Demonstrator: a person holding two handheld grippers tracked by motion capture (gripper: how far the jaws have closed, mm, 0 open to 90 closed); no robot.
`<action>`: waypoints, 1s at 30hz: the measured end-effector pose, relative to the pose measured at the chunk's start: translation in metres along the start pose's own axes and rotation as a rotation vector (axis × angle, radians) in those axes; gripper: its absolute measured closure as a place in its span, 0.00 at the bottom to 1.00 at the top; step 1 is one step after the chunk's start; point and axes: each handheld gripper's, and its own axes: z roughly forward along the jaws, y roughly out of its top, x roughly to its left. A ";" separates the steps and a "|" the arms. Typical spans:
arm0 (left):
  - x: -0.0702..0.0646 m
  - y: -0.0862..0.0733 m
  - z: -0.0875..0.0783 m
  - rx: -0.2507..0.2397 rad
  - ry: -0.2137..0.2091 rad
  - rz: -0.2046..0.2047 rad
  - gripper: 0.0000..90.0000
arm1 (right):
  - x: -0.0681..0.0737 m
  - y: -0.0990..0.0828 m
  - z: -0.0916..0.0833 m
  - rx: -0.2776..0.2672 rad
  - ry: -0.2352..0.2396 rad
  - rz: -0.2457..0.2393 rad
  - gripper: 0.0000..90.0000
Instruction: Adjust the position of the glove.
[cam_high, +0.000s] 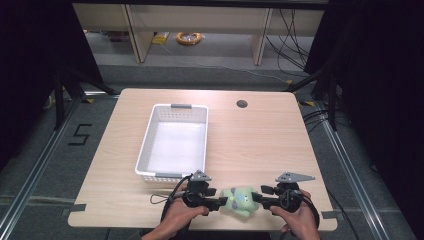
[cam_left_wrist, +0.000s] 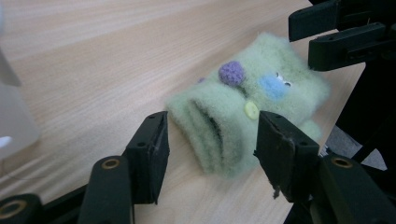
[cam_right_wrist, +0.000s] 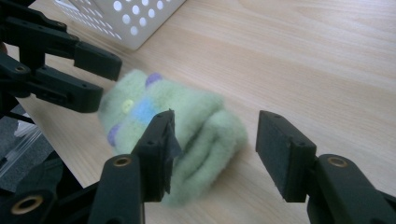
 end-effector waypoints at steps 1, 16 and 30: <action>0.000 0.000 0.001 0.012 0.012 -0.017 0.47 | 0.003 0.000 0.002 -0.002 0.011 0.027 0.53; 0.006 -0.002 0.021 0.073 -0.055 -0.053 0.56 | -0.012 -0.006 0.020 0.144 0.011 0.064 0.53; 0.002 -0.004 0.024 0.077 -0.079 0.018 0.70 | -0.019 -0.011 0.029 0.113 0.117 0.118 0.60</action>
